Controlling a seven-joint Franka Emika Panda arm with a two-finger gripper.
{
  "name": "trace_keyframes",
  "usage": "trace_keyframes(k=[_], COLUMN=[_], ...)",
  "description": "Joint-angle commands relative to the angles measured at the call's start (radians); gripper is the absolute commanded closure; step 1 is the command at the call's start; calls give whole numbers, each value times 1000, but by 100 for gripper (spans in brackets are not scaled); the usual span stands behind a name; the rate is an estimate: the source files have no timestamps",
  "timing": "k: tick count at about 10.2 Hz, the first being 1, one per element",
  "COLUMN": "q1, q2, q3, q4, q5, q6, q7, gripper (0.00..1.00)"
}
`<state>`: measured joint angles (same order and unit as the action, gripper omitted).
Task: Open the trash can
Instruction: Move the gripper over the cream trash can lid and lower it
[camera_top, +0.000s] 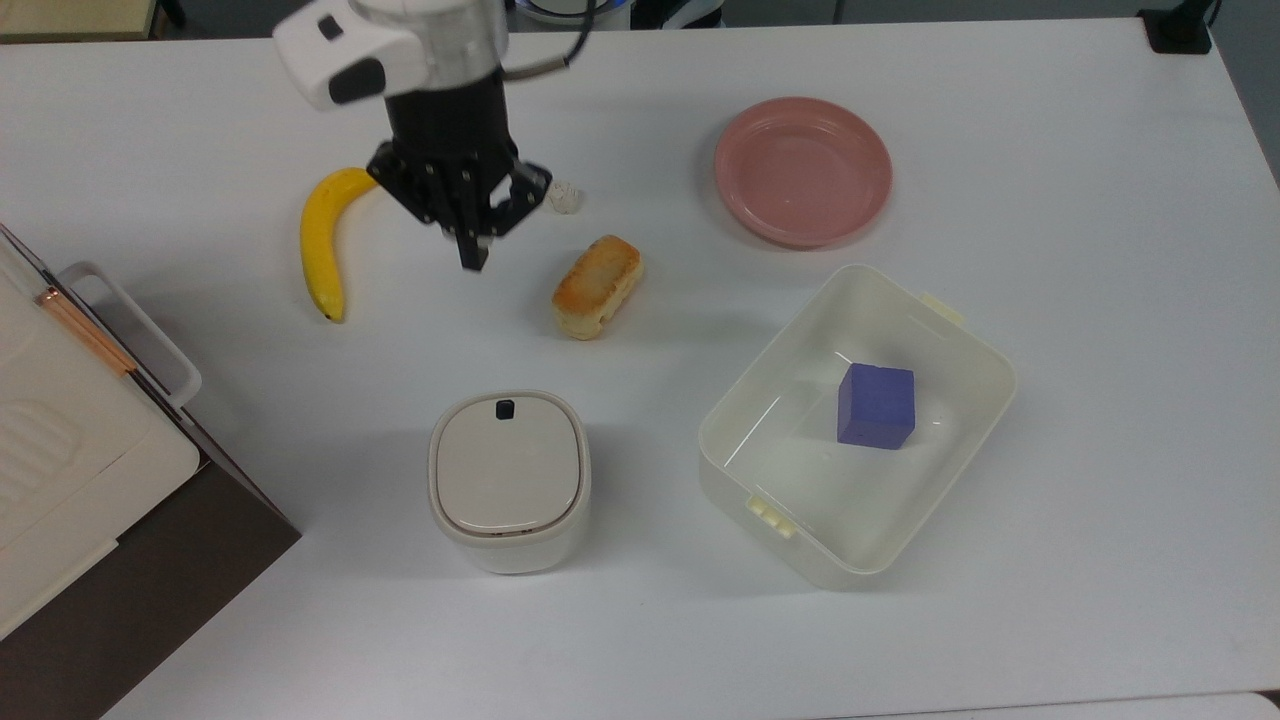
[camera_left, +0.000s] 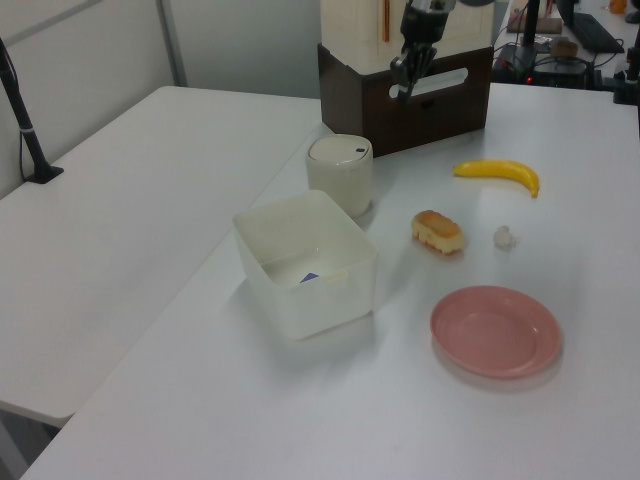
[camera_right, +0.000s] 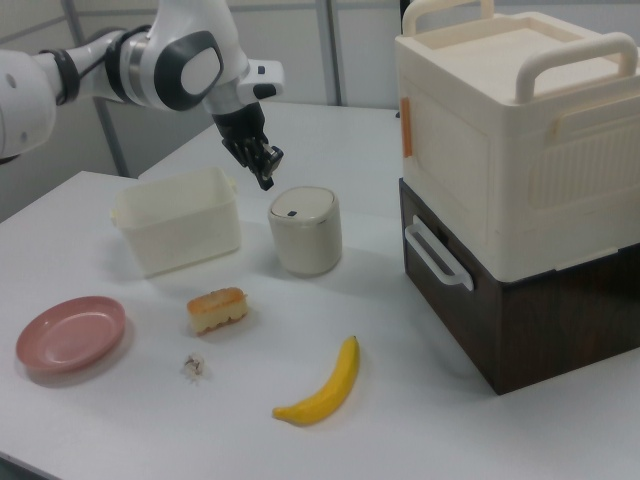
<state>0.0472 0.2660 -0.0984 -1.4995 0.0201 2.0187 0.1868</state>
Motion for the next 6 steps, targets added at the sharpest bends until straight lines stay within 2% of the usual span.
trace_keyframes(k=[1,3,6], q1=[37,49,56], q2=[68,107,165], q3=[-4,-4,-4], q4=[2,7,8], q5=[-90,-97,-146], q6=[118,164,236], q7=[146,178,247], gripper=[100,100,100])
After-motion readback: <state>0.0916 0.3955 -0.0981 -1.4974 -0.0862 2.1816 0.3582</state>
